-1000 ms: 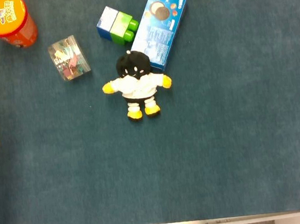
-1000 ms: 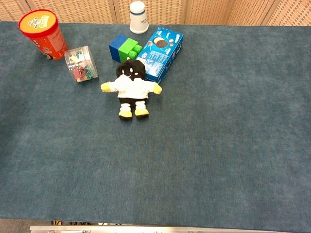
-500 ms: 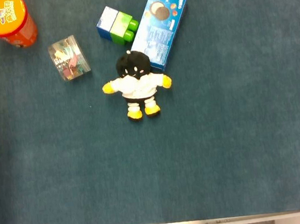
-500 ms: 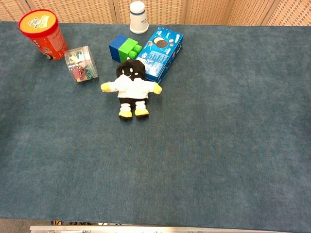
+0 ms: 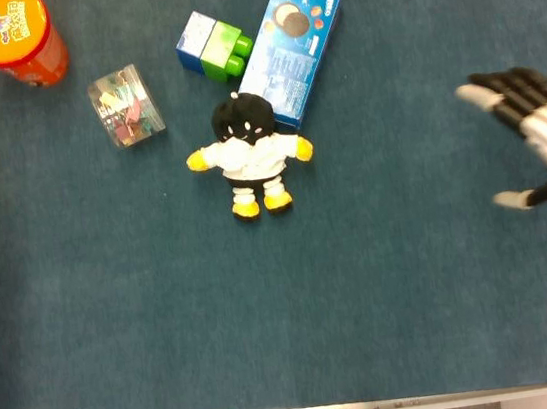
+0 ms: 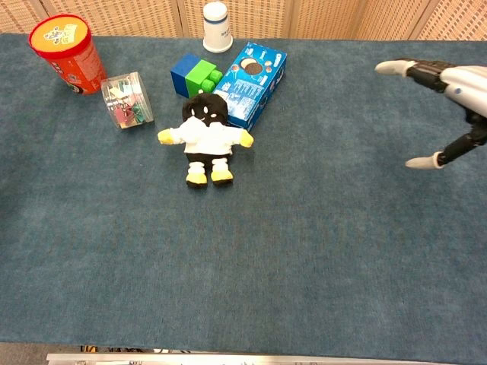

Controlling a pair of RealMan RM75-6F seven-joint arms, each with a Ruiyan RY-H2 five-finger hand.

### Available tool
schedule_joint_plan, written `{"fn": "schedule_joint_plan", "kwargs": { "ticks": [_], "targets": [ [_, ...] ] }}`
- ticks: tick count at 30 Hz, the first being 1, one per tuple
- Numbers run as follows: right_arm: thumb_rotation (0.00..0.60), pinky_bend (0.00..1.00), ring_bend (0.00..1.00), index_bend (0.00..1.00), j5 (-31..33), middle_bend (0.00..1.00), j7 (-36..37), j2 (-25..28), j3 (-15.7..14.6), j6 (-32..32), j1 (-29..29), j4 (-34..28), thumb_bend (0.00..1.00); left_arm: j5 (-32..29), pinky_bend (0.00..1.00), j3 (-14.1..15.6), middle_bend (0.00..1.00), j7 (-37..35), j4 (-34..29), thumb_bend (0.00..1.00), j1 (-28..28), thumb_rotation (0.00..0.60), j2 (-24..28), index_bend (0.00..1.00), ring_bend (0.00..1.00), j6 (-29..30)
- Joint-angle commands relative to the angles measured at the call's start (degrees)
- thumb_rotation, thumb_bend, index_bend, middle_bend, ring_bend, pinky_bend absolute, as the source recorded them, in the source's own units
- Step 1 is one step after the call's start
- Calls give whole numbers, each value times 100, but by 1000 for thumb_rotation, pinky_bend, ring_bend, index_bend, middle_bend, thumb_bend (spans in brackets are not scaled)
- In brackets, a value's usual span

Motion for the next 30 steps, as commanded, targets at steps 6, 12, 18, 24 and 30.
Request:
{"fn": "schedule_joint_plan", "kwargs": {
  "ticks": [6,12,18,24,30],
  "targets": [
    [298,0,0,0,990,0,-120,-1148,498,-1155,1162,400,0,-39,70,10,167,-31,11,222,52,600,24,100,135,30],
    [283,0,0,0,1259,0,-174,-1573,630,-1351,1517,730,0,-59,70,4,167,-49,13,222,72,600,38,100,134,38],
    [280,0,0,0,1444,0,-130,-1960,785,-1539,1894,1076,0,-60,70,-7,167,-45,15,222,55,600,30,100,135,4],
    [280,0,0,0,1740,0,-76,-2332,948,-1902,2347,1497,0,-97,70,-20,167,-28,-1,222,41,600,32,100,135,-38],
    [279,0,0,0,1965,0,-85,-2791,1114,-2210,2862,2062,0,-115,70,-26,167,-20,5,222,45,600,26,100,134,-43]
  ]
}}
